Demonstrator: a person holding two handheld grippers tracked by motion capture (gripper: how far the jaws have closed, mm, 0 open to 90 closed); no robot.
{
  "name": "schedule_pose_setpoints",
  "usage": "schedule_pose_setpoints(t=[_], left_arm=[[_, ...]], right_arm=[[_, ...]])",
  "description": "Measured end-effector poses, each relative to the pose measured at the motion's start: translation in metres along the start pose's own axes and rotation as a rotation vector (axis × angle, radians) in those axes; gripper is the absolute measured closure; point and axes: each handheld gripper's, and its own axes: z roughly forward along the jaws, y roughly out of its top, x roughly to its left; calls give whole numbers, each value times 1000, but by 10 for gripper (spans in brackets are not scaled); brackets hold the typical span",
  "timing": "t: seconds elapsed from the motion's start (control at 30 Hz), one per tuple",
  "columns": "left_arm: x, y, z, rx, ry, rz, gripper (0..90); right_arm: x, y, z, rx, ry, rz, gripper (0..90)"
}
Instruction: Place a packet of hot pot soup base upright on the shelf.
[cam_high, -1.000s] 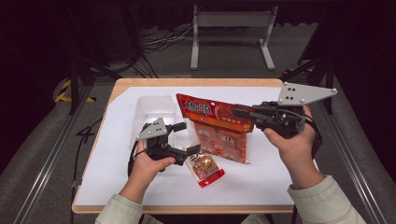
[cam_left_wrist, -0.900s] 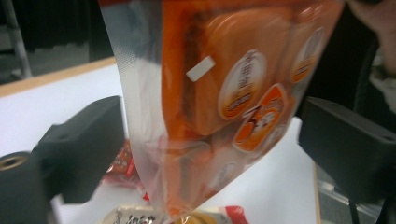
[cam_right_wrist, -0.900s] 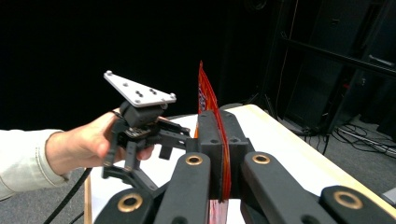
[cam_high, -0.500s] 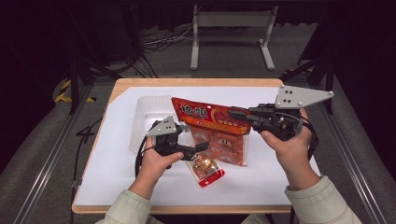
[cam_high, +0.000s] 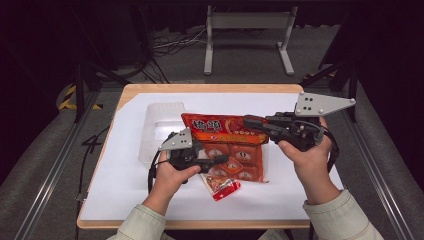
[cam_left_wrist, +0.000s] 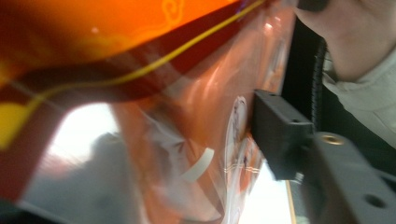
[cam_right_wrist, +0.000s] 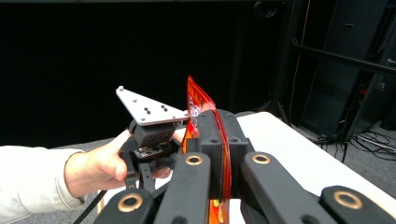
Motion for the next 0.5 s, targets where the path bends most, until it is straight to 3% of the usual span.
schedule_pose_setpoints(t=[0.17, 0.3, 0.5], left_arm=[[-4, 3, 1, 22, -3, 25, 615], [-8, 6, 2, 52, -2, 69, 701], [-10, 9, 0, 82, 16, 74, 705]], right_arm=[[-4, -3, -4, -9, -4, 14, 900], [-6, -6, -5, -5, -9, 19, 900], [-8, -10, -5, 0, -23, 28, 900]])
